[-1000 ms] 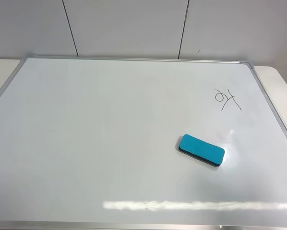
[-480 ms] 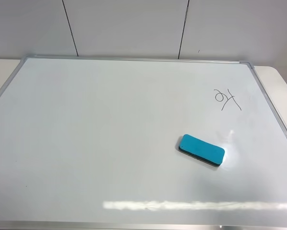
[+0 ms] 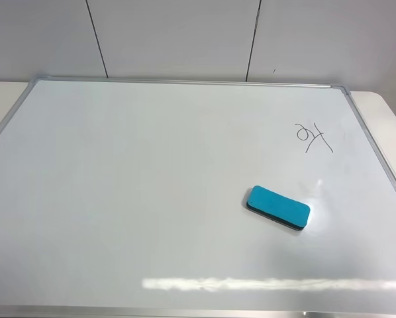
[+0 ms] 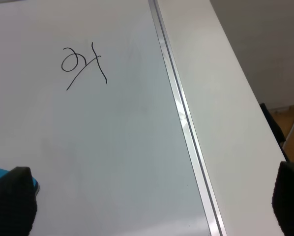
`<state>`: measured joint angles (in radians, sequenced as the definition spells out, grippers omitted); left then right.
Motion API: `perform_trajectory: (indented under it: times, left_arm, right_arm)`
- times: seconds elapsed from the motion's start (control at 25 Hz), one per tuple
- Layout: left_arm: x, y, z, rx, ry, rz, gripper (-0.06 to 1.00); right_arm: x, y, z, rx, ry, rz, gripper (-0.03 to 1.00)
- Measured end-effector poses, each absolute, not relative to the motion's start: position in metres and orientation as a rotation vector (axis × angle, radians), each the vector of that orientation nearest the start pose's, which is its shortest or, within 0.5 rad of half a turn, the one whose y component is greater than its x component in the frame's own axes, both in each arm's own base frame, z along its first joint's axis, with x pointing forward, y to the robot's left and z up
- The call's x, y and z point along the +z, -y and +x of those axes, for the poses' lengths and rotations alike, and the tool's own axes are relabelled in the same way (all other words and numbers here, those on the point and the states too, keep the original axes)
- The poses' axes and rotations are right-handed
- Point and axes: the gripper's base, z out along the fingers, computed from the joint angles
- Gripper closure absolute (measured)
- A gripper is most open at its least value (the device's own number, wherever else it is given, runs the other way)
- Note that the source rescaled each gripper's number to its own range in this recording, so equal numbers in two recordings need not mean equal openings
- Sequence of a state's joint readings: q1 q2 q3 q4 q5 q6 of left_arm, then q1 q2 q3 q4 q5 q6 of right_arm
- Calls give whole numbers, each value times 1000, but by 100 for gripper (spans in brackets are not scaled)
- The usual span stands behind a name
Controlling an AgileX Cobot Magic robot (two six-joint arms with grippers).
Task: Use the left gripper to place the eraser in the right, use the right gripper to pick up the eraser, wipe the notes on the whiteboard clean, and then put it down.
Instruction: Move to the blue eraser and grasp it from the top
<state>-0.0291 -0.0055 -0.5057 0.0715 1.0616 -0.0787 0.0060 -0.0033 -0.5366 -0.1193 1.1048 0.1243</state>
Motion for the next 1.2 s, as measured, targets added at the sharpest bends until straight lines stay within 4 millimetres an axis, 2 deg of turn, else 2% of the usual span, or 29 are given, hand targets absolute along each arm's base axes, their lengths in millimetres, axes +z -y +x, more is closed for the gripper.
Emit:
perform_trajectory:
  times: [0.24,0.4,0.6,0.8,0.96,1.08,1.2]
  left_arm:
    - [279,-6,-6,18,-2031,-54,-6]
    - [279,-6,-6,18,-2031,-54,-6]
    - [279,-6,-6,18,-2031,-54,-6]
    - [279,-6,-6,18,-2031,-54,-6]
    - [279,-6,-6,18,-2031,-54,-6]
    - [279,-6,-6,18,-2031,-54,-6]
    - [279,-6,-6,18,-2031,-54,-6]
  right_arm:
    - [284,8,-11,-60,-2056,95,5]
    - [290,6,11,-105,-2186,-31,5]
    - [314,-1,61,-95,-2369,-279,5]
    - [328,-22,132,5,-2477,-674,5]
    - [320,-42,183,45,-2521,-936,5]
    - [306,-58,212,59,-2535,-1093,5]
    - [286,-70,232,82,-2555,-1171,5]
